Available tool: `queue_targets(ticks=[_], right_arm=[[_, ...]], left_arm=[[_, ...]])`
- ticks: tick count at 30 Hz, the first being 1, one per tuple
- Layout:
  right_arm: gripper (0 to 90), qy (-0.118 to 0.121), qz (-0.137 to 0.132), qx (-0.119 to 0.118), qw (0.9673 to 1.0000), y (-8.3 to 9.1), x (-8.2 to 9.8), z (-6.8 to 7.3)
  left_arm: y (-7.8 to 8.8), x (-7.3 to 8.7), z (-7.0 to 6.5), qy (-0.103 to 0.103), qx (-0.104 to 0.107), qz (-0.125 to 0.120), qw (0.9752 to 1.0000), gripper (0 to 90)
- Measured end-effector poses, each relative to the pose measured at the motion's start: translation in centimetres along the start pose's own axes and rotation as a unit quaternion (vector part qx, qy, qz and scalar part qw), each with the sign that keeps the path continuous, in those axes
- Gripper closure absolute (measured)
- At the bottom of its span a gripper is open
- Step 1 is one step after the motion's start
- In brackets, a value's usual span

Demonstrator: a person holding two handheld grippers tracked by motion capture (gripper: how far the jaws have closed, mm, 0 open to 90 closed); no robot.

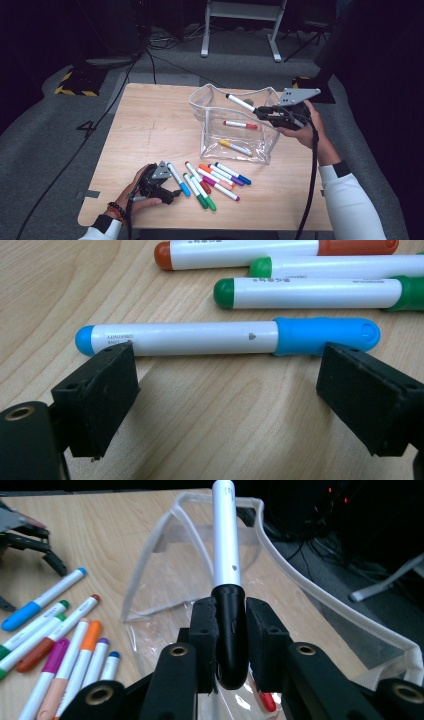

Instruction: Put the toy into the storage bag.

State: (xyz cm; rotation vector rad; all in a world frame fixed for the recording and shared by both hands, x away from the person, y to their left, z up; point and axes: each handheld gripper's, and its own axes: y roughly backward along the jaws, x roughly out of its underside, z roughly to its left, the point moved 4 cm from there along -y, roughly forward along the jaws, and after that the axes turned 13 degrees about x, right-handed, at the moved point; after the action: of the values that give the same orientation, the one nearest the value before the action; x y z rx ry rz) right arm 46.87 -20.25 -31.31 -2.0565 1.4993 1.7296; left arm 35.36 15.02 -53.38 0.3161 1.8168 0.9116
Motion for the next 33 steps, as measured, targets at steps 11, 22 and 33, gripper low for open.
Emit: queue_targets(ticks=[11,22,33], right_arm=[[75.3,-0.013,0.084,0.002,0.9964,-4.3,0.9,-1.7],[75.2,-0.005,0.157,-0.053,0.9862,-5.5,1.8,-0.5],[75.1,0.013,0.198,-0.102,0.9748,-5.7,1.7,1.0]], left_arm=[[0.0,0.0,0.0,0.000,0.000,0.000,1.0000,10.1],[0.0,0.0,0.0,0.000,0.000,0.000,1.0000,10.1],[0.0,0.0,0.0,0.000,0.000,0.000,1.0000,10.1]])
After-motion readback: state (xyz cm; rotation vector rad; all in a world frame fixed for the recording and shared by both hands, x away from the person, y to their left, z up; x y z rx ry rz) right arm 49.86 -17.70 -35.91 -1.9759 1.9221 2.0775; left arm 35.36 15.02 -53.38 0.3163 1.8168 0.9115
